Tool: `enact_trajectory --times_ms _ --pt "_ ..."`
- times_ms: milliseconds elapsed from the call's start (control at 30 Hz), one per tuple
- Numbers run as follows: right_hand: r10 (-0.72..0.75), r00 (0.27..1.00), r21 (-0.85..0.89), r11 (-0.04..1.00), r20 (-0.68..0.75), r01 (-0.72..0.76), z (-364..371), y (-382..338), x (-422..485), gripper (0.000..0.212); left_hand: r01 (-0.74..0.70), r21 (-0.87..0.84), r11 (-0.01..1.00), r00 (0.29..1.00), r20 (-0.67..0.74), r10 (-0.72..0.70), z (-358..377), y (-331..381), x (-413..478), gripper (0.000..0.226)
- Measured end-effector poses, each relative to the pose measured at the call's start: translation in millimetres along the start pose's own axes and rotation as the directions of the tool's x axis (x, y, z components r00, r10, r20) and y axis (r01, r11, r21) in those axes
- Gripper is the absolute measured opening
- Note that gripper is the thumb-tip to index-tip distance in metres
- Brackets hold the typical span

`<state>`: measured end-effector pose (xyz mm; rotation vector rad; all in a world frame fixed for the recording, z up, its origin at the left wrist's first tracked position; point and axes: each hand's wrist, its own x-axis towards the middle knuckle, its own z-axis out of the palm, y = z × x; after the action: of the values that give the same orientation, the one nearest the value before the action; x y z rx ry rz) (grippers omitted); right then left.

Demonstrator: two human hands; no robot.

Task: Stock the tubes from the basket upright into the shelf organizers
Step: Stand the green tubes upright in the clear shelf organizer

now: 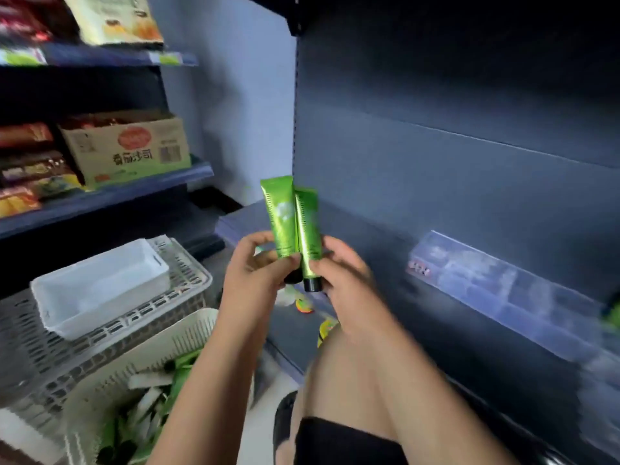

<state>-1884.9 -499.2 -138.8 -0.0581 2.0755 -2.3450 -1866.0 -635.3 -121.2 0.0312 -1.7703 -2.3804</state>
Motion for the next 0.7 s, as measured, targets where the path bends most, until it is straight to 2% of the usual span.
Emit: enact_trajectory --times_ms 133,300,433,600,700 --pt "-0.120 0.978 -0.023 0.993 -0.168 0.118 -83.7 -45.2 -38.9 0.038 -0.024 0.036 0.999 0.966 0.259 0.014 78.9 6.6 -21.0 0.025" --pt "-0.208 0.903 -0.096 0.978 -0.376 0.185 -186.2 -80.2 -93.8 0.003 -0.001 0.062 0.998 0.861 0.508 -0.031 169.2 -16.4 -57.3 0.026" --pt "-0.272 0.841 -0.242 0.954 -0.467 0.175 -260.4 -91.7 -147.8 0.005 -0.022 0.092 0.996 0.782 0.623 -0.040 238.3 -41.9 -95.3 0.022" --pt "-0.305 0.815 -0.359 0.924 -0.492 0.129 -336.7 -100.3 -213.0 0.035 0.018 0.153 0.988 0.673 0.729 -0.125 315.1 -66.9 -141.6 0.020" --pt "-0.334 0.758 -0.379 0.917 -0.560 0.125 -373.5 -99.0 -245.1 0.037 0.011 0.196 0.981 0.623 0.766 -0.160 357.2 -82.2 -163.7 0.022"
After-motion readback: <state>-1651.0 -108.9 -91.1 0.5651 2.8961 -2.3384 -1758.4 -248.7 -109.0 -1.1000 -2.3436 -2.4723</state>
